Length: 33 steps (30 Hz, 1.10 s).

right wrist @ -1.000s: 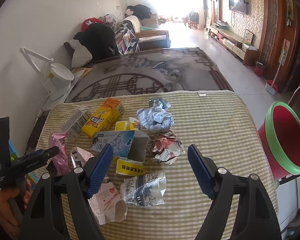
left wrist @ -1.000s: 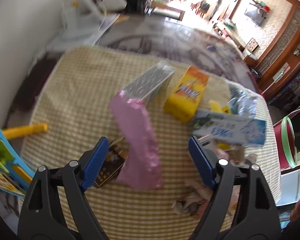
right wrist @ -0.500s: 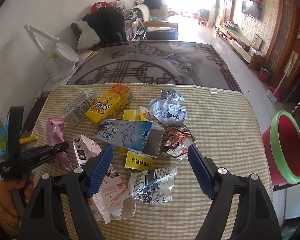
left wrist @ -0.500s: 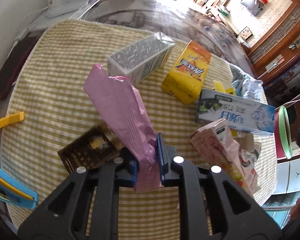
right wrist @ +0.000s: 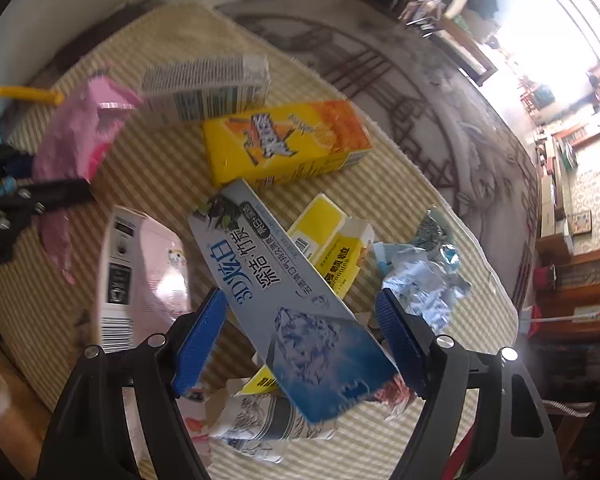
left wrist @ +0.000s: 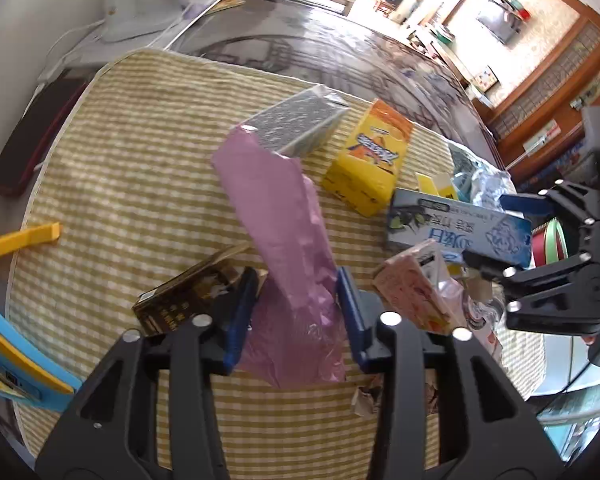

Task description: Collect trash

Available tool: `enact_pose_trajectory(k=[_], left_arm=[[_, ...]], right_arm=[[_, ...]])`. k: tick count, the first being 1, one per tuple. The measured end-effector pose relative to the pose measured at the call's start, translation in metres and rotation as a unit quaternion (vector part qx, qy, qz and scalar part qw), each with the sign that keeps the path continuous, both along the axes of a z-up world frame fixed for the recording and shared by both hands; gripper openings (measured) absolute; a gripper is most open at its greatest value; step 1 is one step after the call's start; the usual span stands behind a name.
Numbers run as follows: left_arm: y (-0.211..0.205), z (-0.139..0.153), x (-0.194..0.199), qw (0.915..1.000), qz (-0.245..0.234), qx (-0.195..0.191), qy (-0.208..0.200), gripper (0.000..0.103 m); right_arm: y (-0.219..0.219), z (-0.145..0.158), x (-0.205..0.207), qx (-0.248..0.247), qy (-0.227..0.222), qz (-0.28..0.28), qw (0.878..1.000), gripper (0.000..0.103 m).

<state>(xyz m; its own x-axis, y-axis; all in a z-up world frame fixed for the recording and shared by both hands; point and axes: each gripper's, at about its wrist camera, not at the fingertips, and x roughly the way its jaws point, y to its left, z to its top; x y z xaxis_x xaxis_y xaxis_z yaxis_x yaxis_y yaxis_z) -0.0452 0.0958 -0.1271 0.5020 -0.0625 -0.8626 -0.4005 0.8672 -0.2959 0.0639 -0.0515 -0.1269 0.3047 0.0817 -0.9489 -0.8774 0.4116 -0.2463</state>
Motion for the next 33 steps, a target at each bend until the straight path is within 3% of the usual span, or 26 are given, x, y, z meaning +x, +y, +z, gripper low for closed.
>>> enact_pose_trajectory(k=[7, 9, 11, 14, 16, 22, 33], left_arm=[[0.010, -0.006, -0.002, 0.9996, 0.021, -0.015, 0.006, 0.053], [0.007, -0.008, 0.001, 0.9997, 0.016, -0.015, 0.010, 0.053], [0.003, -0.012, 0.006, 0.9998, 0.009, -0.013, 0.015, 0.053], [-0.002, -0.020, 0.012, 0.9995, 0.002, -0.013, 0.029, 0.050], [-0.003, -0.024, 0.015, 0.9992, 0.000, -0.017, 0.037, 0.036], [-0.002, -0.011, 0.014, 0.9997, 0.000, -0.018, 0.017, 0.015], [-0.022, 0.038, 0.018, 0.9983, -0.026, 0.017, -0.048, 0.014]], right_arm=[[0.006, -0.024, 0.007, -0.045, -0.005, 0.026, 0.999, 0.074], [0.004, -0.022, 0.009, -0.034, -0.002, 0.021, 0.999, 0.068], [0.002, -0.018, 0.009, -0.023, 0.003, 0.017, 1.000, 0.055], [0.002, -0.009, 0.004, 0.000, -0.006, 0.008, 1.000, 0.053], [-0.001, -0.001, 0.003, 0.025, -0.009, -0.004, 1.000, 0.052], [-0.018, 0.031, -0.005, 0.110, -0.012, -0.061, 0.992, 0.052], [-0.060, 0.092, -0.029, 0.259, -0.026, -0.178, 0.949, 0.053]])
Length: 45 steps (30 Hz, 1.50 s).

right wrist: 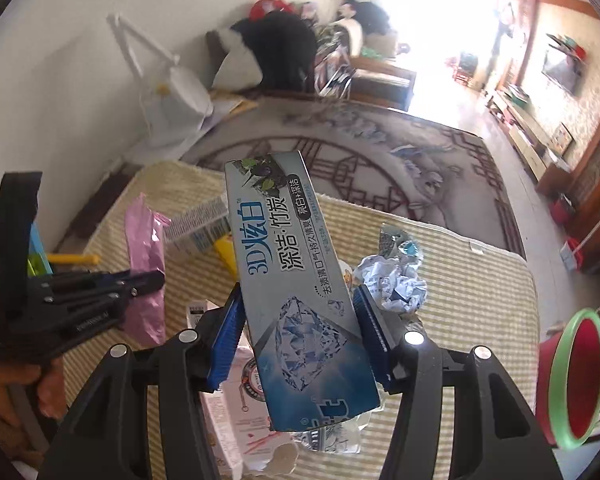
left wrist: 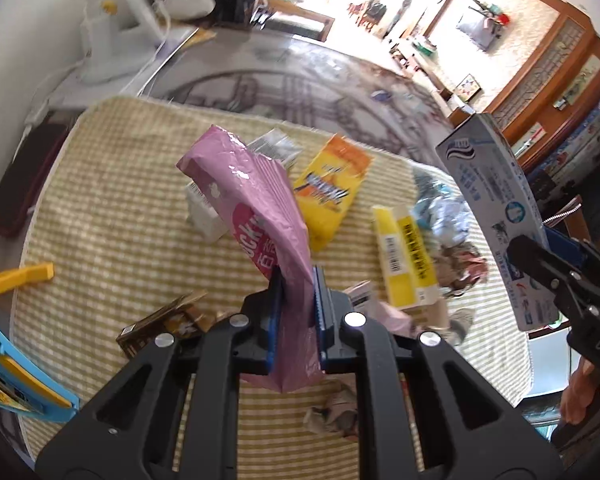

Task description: Collect trash

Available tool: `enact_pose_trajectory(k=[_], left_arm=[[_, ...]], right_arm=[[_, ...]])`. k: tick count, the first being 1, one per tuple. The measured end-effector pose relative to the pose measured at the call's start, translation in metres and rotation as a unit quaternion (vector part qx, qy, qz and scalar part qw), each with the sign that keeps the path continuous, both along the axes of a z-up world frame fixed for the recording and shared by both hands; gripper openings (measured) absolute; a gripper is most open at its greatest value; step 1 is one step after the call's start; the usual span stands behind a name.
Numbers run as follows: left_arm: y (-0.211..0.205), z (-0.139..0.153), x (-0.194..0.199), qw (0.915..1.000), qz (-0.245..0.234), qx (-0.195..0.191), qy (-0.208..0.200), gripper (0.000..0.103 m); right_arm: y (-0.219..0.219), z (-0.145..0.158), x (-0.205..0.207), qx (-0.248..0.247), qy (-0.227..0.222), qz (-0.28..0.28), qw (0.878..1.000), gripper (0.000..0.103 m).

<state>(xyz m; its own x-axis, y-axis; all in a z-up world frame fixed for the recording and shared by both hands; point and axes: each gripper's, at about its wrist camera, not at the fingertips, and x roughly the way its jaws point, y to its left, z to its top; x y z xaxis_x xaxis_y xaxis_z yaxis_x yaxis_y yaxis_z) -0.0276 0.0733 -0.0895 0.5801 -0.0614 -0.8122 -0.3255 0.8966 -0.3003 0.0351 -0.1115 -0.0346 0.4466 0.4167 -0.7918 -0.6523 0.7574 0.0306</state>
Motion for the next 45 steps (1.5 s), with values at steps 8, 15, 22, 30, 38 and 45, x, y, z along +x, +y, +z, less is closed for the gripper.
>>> enact_pose_trajectory(k=[8, 15, 22, 30, 38, 45], left_arm=[[-0.027, 0.020, 0.007, 0.9994, -0.022, 0.017, -0.022, 0.014], [-0.052, 0.035, 0.011, 0.9981, -0.037, 0.036, -0.033, 0.014], [-0.085, 0.044, 0.018, 0.9964, -0.051, 0.055, -0.040, 0.014], [-0.130, 0.045, 0.034, 0.9956, -0.063, 0.060, -0.036, 0.014], [-0.152, 0.038, 0.041, 0.9970, -0.044, 0.057, -0.027, 0.014], [-0.162, 0.034, 0.042, 0.9980, -0.025, 0.057, -0.015, 0.014]], right_arm=[[-0.036, 0.016, -0.005, 0.043, 0.007, -0.053, 0.998, 0.053], [-0.068, 0.018, -0.005, 0.067, 0.011, -0.075, 0.995, 0.053], [-0.100, 0.017, 0.000, 0.083, 0.016, -0.085, 0.993, 0.052], [-0.144, 0.006, 0.012, 0.086, 0.043, -0.090, 0.991, 0.028], [-0.177, -0.035, 0.021, 0.034, 0.105, -0.084, 0.990, 0.054], [-0.198, -0.070, 0.002, -0.013, 0.169, -0.070, 0.983, 0.074]])
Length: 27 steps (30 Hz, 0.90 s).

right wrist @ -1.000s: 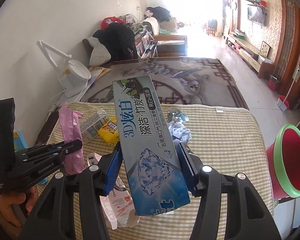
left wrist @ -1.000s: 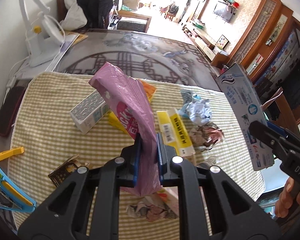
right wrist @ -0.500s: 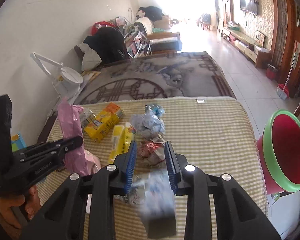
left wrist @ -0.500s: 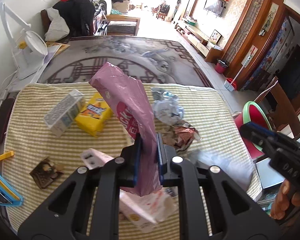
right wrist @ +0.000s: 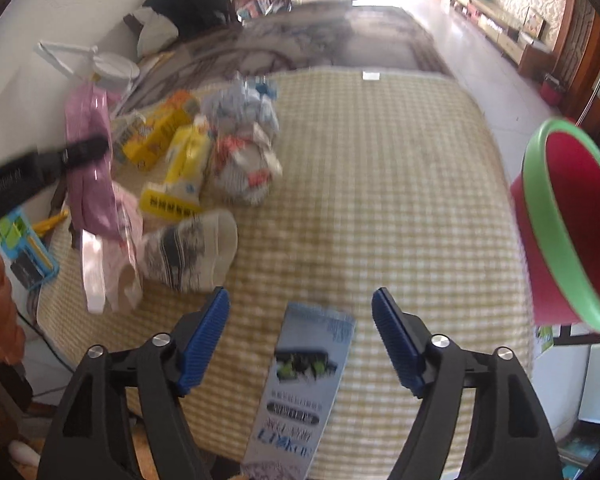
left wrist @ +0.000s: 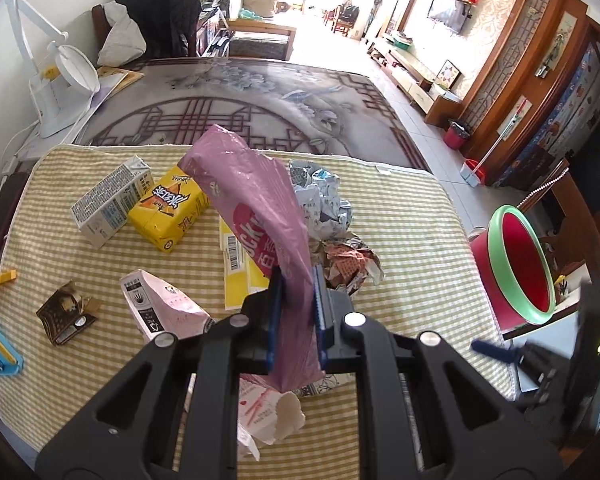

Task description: Collect trash

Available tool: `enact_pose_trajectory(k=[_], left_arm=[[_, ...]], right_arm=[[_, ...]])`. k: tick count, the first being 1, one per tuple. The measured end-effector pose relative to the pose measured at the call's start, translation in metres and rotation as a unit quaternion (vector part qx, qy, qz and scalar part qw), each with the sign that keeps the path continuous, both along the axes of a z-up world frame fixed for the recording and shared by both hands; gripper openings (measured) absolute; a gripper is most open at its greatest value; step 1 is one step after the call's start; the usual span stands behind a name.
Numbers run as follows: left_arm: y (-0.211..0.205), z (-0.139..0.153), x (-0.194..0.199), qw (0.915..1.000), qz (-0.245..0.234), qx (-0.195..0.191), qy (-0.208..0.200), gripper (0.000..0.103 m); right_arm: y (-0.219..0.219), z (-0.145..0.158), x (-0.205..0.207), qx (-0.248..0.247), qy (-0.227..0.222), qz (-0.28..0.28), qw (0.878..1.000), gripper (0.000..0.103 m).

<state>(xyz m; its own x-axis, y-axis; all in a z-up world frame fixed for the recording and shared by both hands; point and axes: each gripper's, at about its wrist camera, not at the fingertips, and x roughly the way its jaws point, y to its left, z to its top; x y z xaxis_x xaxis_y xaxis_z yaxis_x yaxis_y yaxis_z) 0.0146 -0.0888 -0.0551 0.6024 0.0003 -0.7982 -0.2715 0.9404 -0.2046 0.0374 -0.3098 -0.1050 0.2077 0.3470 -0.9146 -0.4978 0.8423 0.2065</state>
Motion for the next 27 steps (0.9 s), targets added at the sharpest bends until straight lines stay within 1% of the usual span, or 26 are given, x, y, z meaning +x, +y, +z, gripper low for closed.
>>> enact_pose_trajectory(k=[3, 7, 9, 10, 11, 14, 17, 22, 27], left_arm=[[-0.006, 0.001, 0.002, 1.0000, 0.000, 0.003, 0.000, 0.014], [-0.019, 0.004, 0.008, 0.9999, -0.008, 0.009, 0.002, 0.014], [-0.027, 0.005, 0.011, 0.9998, -0.015, 0.012, 0.002, 0.014], [-0.028, 0.005, 0.011, 0.9997, -0.018, 0.014, 0.001, 0.014], [-0.031, 0.005, 0.013, 0.9997, -0.020, 0.015, 0.001, 0.014], [-0.041, 0.004, 0.016, 0.9995, -0.029, 0.015, 0.003, 0.014], [-0.050, 0.004, 0.020, 0.9992, -0.038, 0.015, 0.004, 0.014], [-0.069, 0.010, 0.023, 0.9986, -0.050, 0.018, -0.005, 0.014], [-0.091, 0.015, 0.030, 0.9977, -0.062, 0.024, -0.011, 0.014]], right_arm=[[-0.001, -0.017, -0.014, -0.029, 0.019, 0.008, 0.999, 0.075], [0.001, -0.037, -0.033, -0.080, 0.021, 0.041, 0.996, 0.074], [0.000, -0.041, -0.040, -0.087, 0.021, 0.054, 0.995, 0.064], [-0.002, -0.041, -0.042, -0.078, 0.025, 0.056, 0.995, 0.056], [-0.004, -0.039, -0.043, -0.070, 0.026, 0.057, 0.996, 0.055], [-0.013, -0.028, -0.045, -0.057, 0.005, 0.056, 0.997, 0.052], [-0.032, -0.011, -0.039, -0.032, -0.014, 0.035, 0.999, 0.051], [-0.079, 0.024, -0.015, 0.006, -0.052, -0.029, 0.998, 0.050], [-0.136, 0.062, 0.015, 0.032, -0.115, -0.105, 0.987, 0.050]])
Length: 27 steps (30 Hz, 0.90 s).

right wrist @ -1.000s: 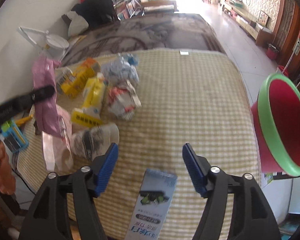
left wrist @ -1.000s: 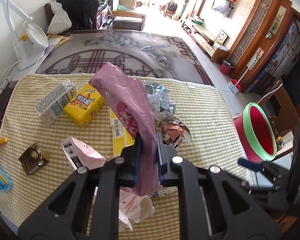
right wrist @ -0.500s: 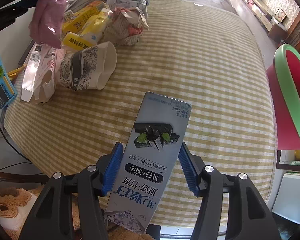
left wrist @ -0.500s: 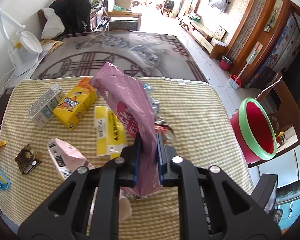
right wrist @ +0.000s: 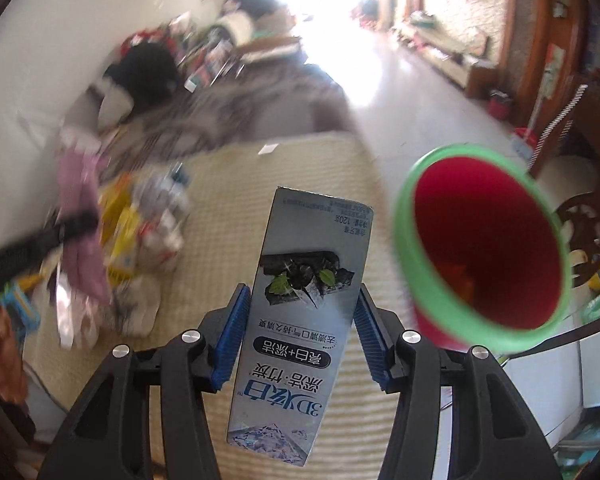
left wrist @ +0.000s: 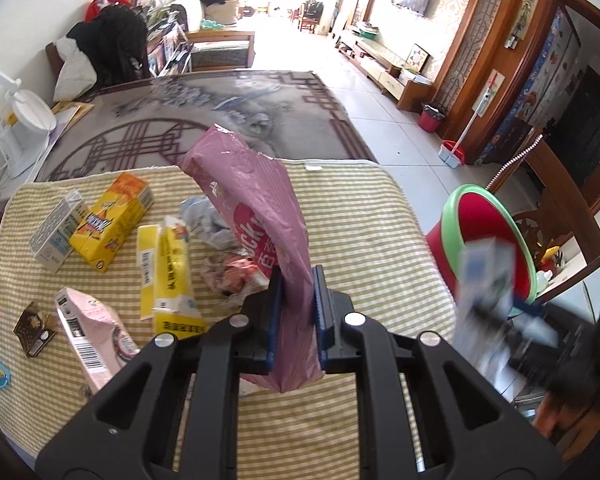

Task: Collect trash
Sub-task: 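Drop the toothpaste box into the red bucket with the right tool while the left tool drops the pink bag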

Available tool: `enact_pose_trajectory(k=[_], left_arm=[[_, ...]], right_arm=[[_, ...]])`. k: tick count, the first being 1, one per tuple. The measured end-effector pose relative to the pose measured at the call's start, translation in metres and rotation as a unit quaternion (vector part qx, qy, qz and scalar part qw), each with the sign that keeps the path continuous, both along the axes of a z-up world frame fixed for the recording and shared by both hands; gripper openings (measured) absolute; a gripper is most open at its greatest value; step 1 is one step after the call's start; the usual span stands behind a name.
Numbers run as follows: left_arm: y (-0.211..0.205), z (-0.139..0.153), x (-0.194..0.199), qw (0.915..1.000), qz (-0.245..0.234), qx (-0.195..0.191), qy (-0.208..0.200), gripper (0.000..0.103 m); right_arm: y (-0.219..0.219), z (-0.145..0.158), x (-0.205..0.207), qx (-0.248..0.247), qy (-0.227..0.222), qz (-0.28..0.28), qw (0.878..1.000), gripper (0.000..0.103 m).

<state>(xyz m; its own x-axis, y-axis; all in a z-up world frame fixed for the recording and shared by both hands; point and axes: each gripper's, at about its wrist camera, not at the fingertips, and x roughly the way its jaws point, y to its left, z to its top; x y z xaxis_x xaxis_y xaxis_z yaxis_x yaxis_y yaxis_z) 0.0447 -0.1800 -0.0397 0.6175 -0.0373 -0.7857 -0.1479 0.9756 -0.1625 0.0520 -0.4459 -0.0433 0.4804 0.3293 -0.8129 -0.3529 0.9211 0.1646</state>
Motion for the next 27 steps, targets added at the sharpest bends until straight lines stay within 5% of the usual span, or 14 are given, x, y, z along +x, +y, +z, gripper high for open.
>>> enact_pose_trajectory(k=[3, 9, 18, 27], left_arm=[[-0.015, 0.003, 0.005, 0.9999, -0.010, 0.004, -0.004, 0.014], [-0.047, 0.011, 0.016, 0.9992, -0.033, 0.017, -0.016, 0.014], [-0.095, 0.020, 0.038, 0.9967, -0.071, 0.026, -0.028, 0.014], [-0.143, 0.005, 0.070, 0.9913, -0.130, 0.012, -0.010, 0.014]], right_arm=[[-0.032, 0.014, 0.024, -0.003, -0.025, -0.047, 0.999, 0.051], [-0.096, 0.006, 0.063, -0.001, -0.004, -0.124, 0.992, 0.051], [-0.128, -0.019, 0.094, -0.009, 0.028, -0.160, 0.987, 0.051], [-0.157, -0.020, 0.088, 0.007, 0.018, -0.196, 0.980, 0.068]])
